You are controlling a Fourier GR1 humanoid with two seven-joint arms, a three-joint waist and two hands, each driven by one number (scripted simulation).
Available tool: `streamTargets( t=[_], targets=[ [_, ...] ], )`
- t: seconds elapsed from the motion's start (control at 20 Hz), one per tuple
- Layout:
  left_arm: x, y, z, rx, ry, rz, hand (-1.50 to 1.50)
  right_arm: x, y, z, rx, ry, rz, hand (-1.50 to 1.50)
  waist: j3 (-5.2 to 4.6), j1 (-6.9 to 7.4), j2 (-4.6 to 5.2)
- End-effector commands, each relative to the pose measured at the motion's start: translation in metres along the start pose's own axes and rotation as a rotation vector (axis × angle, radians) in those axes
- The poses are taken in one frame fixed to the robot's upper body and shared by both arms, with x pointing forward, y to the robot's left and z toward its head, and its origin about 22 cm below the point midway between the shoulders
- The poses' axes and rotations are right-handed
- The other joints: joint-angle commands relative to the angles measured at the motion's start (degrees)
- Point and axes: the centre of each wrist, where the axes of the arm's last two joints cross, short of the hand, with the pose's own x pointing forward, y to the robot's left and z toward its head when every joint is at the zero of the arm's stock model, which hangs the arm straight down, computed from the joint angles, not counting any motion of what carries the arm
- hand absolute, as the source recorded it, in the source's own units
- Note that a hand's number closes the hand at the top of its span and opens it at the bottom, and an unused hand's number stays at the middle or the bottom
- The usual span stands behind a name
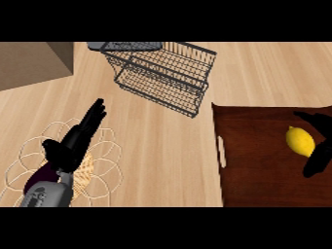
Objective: Pick the lemon from the tray and place it in the tiered basket
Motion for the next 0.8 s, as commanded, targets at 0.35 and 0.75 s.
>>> streamTargets(
  t=[0.35,0.75],
  targets=[
    [0.010,-0.008,0.003,-0.011,-0.006,0.007,0.00,0.008,0.004,-0.017,-0.127,-0.161,-0.092,1.50,0.03,0.39,0.02],
    [0.004,0.004,0.018,0.010,0.002,0.008,0.00,0.003,0.012,-0.009,-0.149,-0.192,-0.101,1.50,-0.01,-0.06,-0.08]
  ],
)
